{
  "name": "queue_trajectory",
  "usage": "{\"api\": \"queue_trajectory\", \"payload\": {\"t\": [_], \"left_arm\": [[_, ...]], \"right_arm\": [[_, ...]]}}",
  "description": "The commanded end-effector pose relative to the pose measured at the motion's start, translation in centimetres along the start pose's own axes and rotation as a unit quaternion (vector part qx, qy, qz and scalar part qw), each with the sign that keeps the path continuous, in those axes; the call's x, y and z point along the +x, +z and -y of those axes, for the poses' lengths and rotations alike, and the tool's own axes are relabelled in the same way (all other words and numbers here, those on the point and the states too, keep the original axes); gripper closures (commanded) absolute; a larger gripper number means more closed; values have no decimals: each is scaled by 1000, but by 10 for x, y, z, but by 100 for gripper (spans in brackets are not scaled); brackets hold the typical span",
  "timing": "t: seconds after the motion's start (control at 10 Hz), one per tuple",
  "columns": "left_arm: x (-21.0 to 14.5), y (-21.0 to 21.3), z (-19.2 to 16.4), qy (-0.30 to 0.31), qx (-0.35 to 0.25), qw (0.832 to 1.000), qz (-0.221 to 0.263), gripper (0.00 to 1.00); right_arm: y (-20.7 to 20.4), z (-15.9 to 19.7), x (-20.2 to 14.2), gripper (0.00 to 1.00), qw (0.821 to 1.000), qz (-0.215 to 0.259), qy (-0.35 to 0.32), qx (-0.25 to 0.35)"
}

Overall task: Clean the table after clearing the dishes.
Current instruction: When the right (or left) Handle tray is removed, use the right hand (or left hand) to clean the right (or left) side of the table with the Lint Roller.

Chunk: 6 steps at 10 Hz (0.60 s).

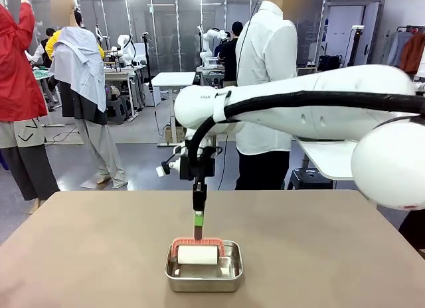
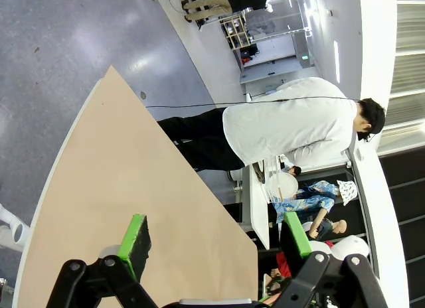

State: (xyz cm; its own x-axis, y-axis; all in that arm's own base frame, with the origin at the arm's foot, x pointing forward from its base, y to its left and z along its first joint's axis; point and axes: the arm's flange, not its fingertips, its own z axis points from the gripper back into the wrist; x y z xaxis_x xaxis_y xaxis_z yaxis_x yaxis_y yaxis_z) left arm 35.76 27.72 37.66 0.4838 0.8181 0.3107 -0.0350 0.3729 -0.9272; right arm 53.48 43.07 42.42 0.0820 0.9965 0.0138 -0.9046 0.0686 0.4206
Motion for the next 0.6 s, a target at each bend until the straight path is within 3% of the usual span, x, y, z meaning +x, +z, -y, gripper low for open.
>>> {"api": "queue_trajectory", "payload": {"t": [0.0,0.1,0.3,0.5], "left_arm": [[4,3,1,5,-3,1000,-5,0],[4,3,1,5,-3,1000,-5,0],[4,3,1,5,-3,1000,-5,0],[4,3,1,5,-3,1000,-5,0]], "right_arm": [[38,-50,-47,100,990,72,-115,-43],[54,-58,-87,100,966,146,-212,-30],[56,-65,-184,100,896,285,-340,-2],[38,-61,-258,100,804,410,-427,56]]}}
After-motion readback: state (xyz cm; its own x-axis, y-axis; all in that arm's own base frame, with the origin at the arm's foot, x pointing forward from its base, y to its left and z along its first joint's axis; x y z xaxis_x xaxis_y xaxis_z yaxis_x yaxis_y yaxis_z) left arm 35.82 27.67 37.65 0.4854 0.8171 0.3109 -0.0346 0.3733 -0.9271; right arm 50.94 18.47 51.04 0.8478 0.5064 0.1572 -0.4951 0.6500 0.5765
